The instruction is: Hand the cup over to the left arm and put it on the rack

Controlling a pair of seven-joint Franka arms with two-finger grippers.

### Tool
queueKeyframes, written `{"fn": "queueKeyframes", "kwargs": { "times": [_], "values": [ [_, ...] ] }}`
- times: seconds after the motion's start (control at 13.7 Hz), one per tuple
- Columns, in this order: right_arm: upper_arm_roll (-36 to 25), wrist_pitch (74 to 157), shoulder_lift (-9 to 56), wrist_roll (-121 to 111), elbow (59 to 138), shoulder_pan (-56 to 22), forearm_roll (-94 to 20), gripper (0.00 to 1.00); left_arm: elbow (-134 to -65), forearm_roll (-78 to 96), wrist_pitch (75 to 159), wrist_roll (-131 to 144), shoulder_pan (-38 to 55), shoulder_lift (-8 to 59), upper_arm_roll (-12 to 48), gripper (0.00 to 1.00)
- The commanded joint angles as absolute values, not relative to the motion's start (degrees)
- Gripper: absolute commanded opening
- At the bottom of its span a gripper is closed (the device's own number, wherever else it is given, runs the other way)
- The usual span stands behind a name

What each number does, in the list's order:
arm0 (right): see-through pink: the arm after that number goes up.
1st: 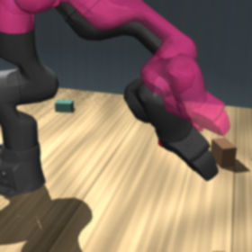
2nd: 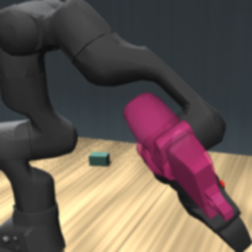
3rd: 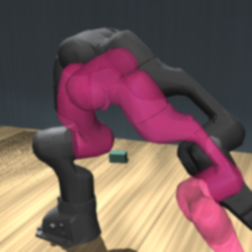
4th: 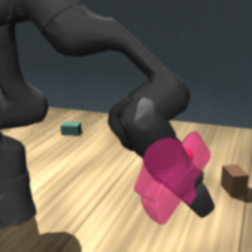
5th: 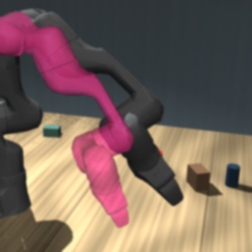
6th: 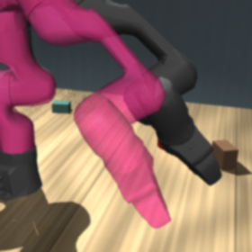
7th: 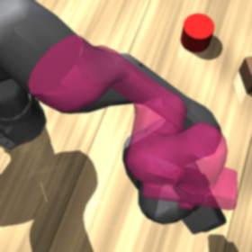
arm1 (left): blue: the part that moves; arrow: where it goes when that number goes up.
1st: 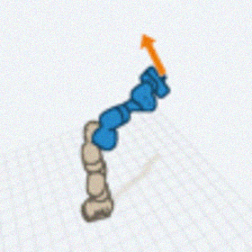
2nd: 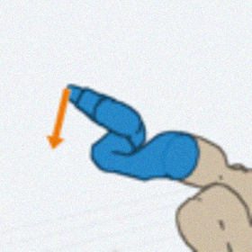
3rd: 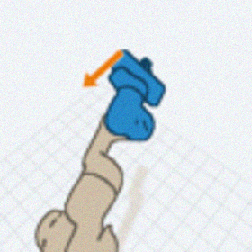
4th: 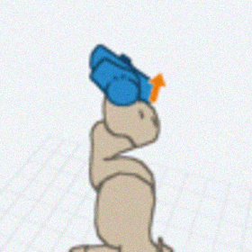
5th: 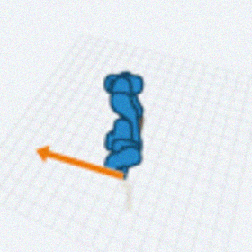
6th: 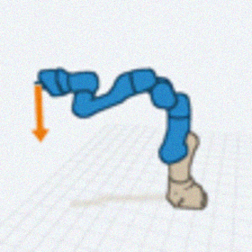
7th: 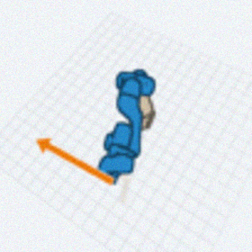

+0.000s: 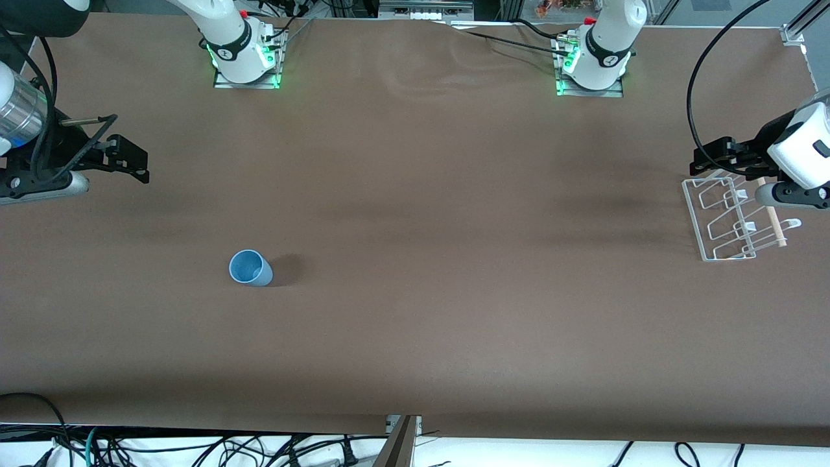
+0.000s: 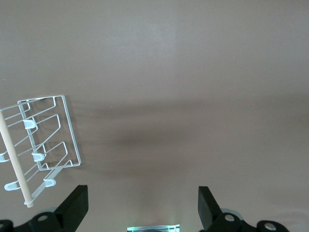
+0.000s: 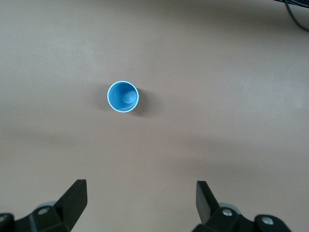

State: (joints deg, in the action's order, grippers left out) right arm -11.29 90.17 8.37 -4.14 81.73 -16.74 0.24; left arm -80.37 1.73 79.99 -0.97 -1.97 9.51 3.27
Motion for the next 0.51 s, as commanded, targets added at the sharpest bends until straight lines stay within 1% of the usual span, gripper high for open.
{"fn": "queueKeyframes", "kwargs": {
  "times": [0.0, 0.44],
  "values": [
    [-11.25, 89.30, 8.35, -4.22, 81.12, -16.87, 1.06, 1.00, -78.31, 2.72, 79.45, -0.88, -2.11, 10.46, 3.34, 1.00],
    [-11.25, 89.21, 8.35, -3.43, 81.56, -16.87, 0.70, 1.00, -78.31, 2.90, 79.37, -0.88, -2.20, 10.63, 3.25, 1.00]
  ]
}}
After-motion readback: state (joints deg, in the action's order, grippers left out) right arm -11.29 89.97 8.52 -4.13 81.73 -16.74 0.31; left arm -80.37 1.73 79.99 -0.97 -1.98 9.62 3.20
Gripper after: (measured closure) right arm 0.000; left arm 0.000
